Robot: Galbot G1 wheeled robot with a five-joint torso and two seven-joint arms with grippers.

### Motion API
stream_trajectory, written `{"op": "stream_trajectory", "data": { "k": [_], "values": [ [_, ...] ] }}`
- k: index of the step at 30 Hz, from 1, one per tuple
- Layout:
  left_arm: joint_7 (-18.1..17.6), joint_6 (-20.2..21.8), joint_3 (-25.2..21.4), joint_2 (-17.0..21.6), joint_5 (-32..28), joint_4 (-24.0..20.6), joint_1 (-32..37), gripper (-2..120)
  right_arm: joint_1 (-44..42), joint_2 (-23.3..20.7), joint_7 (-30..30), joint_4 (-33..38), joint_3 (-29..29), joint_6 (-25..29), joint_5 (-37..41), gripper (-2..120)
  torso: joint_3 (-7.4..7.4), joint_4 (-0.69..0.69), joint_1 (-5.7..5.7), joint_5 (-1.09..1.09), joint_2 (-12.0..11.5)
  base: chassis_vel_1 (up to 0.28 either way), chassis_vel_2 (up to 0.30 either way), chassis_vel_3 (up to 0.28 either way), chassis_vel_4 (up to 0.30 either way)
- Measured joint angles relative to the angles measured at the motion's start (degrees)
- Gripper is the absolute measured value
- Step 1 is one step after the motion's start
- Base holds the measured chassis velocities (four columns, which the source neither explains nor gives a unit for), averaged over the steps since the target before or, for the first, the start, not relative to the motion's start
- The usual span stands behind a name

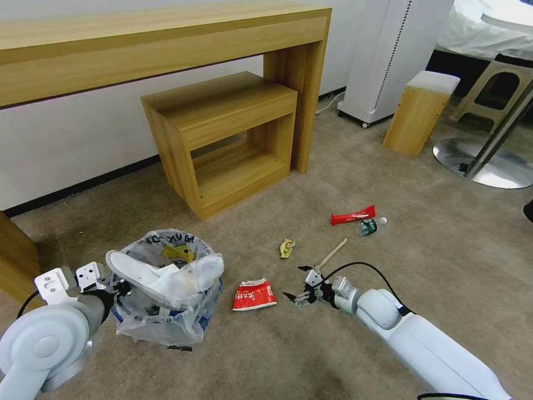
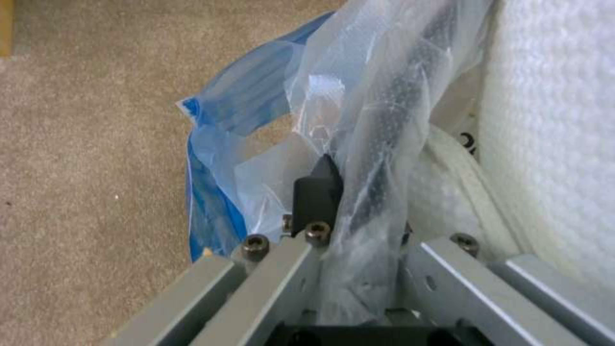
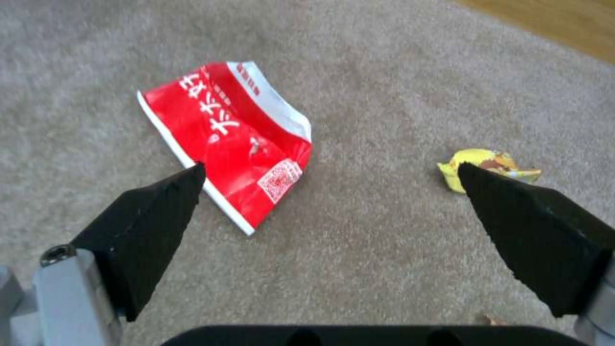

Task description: Pick up the trash bin and place the garbage on the floor into it.

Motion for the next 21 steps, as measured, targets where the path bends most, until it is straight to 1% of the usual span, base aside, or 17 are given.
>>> {"op": "stream_trajectory", "data": {
  "k": [1,2,5,8,14,16,20,21],
  "values": [
    [0.12,0.0,0.03,0.0,0.05,0.0,-0.02,0,0.05,0.8,0.52,-0.85,-0.13,0.36,-1.69,100,0.0,0.0,0.0,-0.01,0.0,0.0,0.0,0.0,0.0],
    [0.12,0.0,0.03,0.0,0.05,0.0,-0.02,0,0.05,0.8,0.52,-0.85,-0.13,0.36,-1.69,100,0.0,0.0,0.0,-0.01,0.0,0.0,0.0,0.0,0.0],
    [0.26,0.0,-0.23,0.08,-0.09,-0.35,0.14,0,0.16,2.83,2.53,-3.05,-0.88,0.96,-4.26,100,0.0,0.0,0.0,-0.01,0.0,0.0,0.0,0.0,0.0],
    [0.34,0.01,-0.4,0.11,-0.12,-0.5,0.35,0,0.16,3.93,3.07,-4.23,-0.94,1.63,-5.75,100,0.0,0.0,0.0,0.0,0.0,0.0,0.0,0.0,0.0],
    [0.37,0.03,-0.44,0.05,-0.05,-0.64,0.52,0,0.16,5.26,3.31,-5.55,-0.77,2.75,-7.97,100,0.0,0.01,0.0,0.0,0.0,0.0,0.0,0.0,0.0],
    [0.38,0.03,-0.4,0.02,-0.03,-0.73,0.49,0,0.23,5.7,3.54,-6.18,-0.55,3.05,-9.27,100,0.0,0.0,0.0,0.0,0.0,0.0,0.0,0.0,0.0],
    [0.51,0.04,-0.18,-0.15,0.12,-0.86,0.44,0,0.75,7.44,3.57,-8.85,0.13,5.63,-14.1,100,0.0,0.0,0.0,-0.01,0.0,0.0,0.0,0.0,0.0],
    [0.51,0.04,-0.18,-0.15,0.12,-0.86,0.44,0,0.75,7.44,3.57,-8.85,0.13,5.63,-14.1,100,0.0,0.0,0.0,-0.01,0.0,0.0,0.0,0.0,0.0]
  ]
}}
